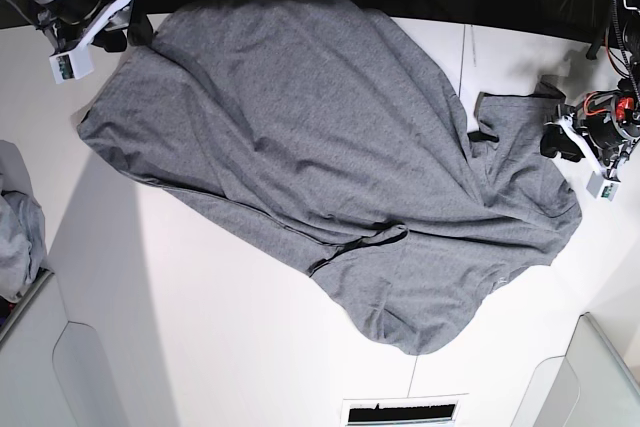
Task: Layout the t-shirt on the table in an organized manner, then fold the t-shirt properly
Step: 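Release the shirt and regrasp its edges with both grippers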
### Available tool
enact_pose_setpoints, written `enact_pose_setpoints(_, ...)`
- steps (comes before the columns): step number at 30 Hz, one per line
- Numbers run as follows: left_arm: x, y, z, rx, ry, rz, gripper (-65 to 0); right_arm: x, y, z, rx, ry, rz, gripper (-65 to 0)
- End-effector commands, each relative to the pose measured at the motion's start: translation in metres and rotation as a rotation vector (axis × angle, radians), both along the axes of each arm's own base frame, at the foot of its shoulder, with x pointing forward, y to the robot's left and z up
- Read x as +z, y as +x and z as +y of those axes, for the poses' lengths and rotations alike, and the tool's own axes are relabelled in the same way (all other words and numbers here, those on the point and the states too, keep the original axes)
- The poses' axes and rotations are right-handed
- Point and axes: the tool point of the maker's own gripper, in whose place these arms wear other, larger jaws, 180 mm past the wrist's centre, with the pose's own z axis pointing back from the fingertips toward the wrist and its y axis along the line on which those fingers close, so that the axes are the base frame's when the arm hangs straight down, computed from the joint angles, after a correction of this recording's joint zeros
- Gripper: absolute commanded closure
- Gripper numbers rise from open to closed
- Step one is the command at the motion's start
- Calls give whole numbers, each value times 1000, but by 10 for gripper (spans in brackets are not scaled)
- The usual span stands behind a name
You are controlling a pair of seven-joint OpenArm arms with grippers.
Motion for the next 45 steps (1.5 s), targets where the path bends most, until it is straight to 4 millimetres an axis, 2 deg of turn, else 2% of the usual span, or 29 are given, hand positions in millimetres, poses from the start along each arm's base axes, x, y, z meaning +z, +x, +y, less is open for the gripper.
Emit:
enact_pose_setpoints(1,8,7,5,3,5,-31,-323,4,-2,1,-2,11,-12,-279)
enact_pose_setpoints(4,-4,2,2,20,-5,-22,-323,-5,-9,3,-28,29,8,-302)
enact_pose_setpoints(8,-10,0,2,37,-19,-23,-322,-23,-8,-2,-83,36,31,-311)
enact_pose_setpoints(14,-10,0,1,37,-20,-24,-311,-48,7,-5,-117,66,59,-311)
enact_pose_setpoints(17,-10,0,1,37,-21,-25,-252,-59,8,6,-100,91,88,-310)
enact_pose_setpoints(23,-7,4,0,43,-35,-53,-58,-70,-1,45,-40,162,134,-310)
enact_pose_setpoints(27,-6,4,-1,34,-41,-55,-39,-69,1,50,-34,171,129,-310)
enact_pose_setpoints(30,-6,4,-2,36,-46,-56,-39,-64,12,47,-39,167,97,-306)
enact_pose_setpoints(32,-4,6,-4,44,-65,-65,-39,-60,26,47,-37,165,67,-232)
enact_pose_setpoints(35,-3,7,-6,53,-86,-72,-39,-54,48,45,-19,137,23,-37)
enact_pose_setpoints(36,-2,8,-6,54,-90,-74,-39,-52,54,44,-4,124,9,0)
enact_pose_setpoints(41,-3,7,-6,54,-89,-71,-39,-50,77,34,14,48,-54,0)
enact_pose_setpoints(45,-2,8,-7,57,-97,-74,-39,-52,105,24,14,-6,-97,0)
